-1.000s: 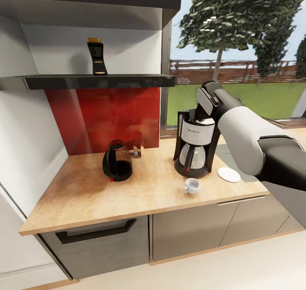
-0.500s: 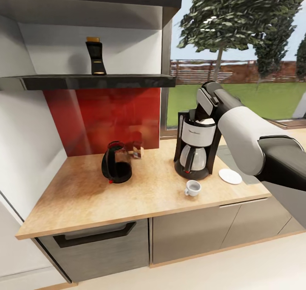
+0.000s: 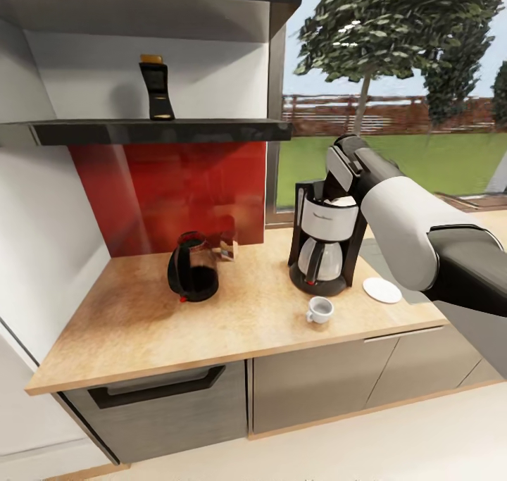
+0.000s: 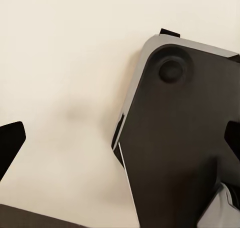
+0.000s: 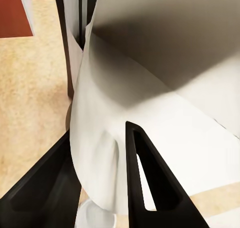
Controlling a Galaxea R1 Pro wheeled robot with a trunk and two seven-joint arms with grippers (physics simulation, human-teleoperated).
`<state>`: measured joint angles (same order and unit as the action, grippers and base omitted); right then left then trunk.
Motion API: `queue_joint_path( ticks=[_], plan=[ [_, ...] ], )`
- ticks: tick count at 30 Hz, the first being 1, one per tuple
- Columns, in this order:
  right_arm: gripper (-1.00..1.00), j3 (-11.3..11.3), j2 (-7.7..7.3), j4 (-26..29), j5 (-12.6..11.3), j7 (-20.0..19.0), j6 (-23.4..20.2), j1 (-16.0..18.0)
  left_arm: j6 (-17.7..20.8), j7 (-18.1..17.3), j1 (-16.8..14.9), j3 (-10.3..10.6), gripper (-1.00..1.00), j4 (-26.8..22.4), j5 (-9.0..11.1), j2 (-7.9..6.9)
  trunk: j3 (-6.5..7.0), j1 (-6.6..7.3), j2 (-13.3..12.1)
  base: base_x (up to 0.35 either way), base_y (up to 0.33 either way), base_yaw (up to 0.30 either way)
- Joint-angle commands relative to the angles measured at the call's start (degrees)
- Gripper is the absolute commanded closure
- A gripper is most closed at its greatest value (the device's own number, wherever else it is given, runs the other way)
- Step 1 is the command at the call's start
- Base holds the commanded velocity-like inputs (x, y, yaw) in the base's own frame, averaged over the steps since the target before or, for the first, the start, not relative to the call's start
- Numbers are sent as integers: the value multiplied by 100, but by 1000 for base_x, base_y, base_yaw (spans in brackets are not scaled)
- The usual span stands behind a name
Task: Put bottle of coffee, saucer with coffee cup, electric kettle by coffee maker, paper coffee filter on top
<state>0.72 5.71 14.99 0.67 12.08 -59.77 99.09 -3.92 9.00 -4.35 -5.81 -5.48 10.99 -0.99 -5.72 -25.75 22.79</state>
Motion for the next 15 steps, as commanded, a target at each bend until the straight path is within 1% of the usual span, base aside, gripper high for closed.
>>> queue_joint_path(
  ticks=[1, 12, 15],
  plan=[
    [100, 7, 1, 4, 3, 7, -23, 5, -21, -3, -4, -43, -100, 3, 9, 2, -15, -3, 13, 0, 0, 0],
    [100, 7, 1, 4, 3, 7, -23, 5, -21, -3, -4, -51, -100, 3, 9, -4, -26, -3, 13, 0, 0, 0],
    [100, 7, 1, 4, 3, 7, -23, 5, -21, -3, -4, -52, -100, 3, 9, -1, -43, -3, 13, 89, 0, 0]
  ],
)
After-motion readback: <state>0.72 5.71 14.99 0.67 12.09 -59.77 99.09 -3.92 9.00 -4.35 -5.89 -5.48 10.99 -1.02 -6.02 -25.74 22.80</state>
